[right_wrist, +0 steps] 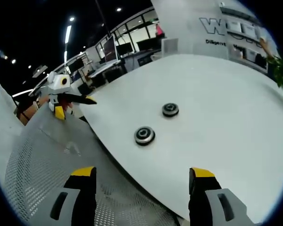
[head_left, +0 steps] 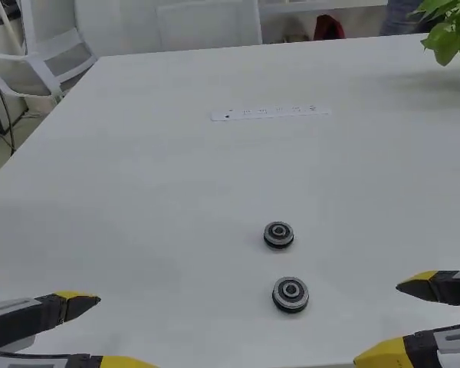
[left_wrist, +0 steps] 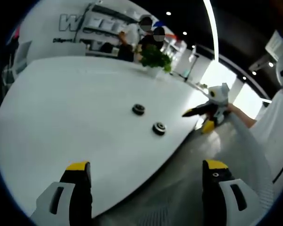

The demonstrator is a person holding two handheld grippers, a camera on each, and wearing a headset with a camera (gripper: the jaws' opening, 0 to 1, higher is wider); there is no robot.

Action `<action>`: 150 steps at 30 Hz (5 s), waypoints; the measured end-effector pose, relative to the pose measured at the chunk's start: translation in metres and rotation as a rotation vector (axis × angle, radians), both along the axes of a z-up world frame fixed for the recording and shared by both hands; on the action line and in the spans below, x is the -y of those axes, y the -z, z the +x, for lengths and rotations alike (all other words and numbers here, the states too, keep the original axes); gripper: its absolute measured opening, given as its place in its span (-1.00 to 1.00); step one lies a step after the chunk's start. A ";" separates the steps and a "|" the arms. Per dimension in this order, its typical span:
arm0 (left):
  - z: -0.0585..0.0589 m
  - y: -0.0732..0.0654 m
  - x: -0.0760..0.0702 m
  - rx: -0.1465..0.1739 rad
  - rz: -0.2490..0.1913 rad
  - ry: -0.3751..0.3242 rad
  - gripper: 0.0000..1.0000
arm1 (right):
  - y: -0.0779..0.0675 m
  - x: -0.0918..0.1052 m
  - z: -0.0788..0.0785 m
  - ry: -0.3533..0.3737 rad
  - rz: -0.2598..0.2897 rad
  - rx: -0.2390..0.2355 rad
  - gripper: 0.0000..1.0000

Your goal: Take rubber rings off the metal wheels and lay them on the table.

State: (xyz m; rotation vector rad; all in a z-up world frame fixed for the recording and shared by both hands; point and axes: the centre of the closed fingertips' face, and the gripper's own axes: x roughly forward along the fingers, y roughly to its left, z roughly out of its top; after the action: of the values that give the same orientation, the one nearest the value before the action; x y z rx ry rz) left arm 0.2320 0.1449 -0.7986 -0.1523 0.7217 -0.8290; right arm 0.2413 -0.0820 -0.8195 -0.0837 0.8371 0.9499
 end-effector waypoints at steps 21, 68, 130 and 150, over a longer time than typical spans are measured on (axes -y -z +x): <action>-0.001 0.005 -0.002 -0.017 0.029 -0.003 1.00 | -0.001 0.000 0.003 0.018 0.020 0.001 0.59; 0.032 -0.084 0.022 0.278 -0.054 0.098 0.88 | -0.020 -0.005 0.015 -0.028 0.028 0.042 0.61; 0.074 0.000 0.172 0.344 0.186 0.530 -0.09 | 0.023 -0.052 0.056 -0.330 0.147 0.182 -0.41; 0.071 0.046 0.173 0.300 0.189 0.535 -0.55 | 0.044 -0.057 0.053 -0.377 0.092 0.190 -0.51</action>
State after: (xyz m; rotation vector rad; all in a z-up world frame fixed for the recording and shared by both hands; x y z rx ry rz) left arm 0.3032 -0.0278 -0.8448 0.3443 0.5558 -1.2532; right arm 0.2939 -0.0250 -0.8632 -0.2546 0.6105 1.3115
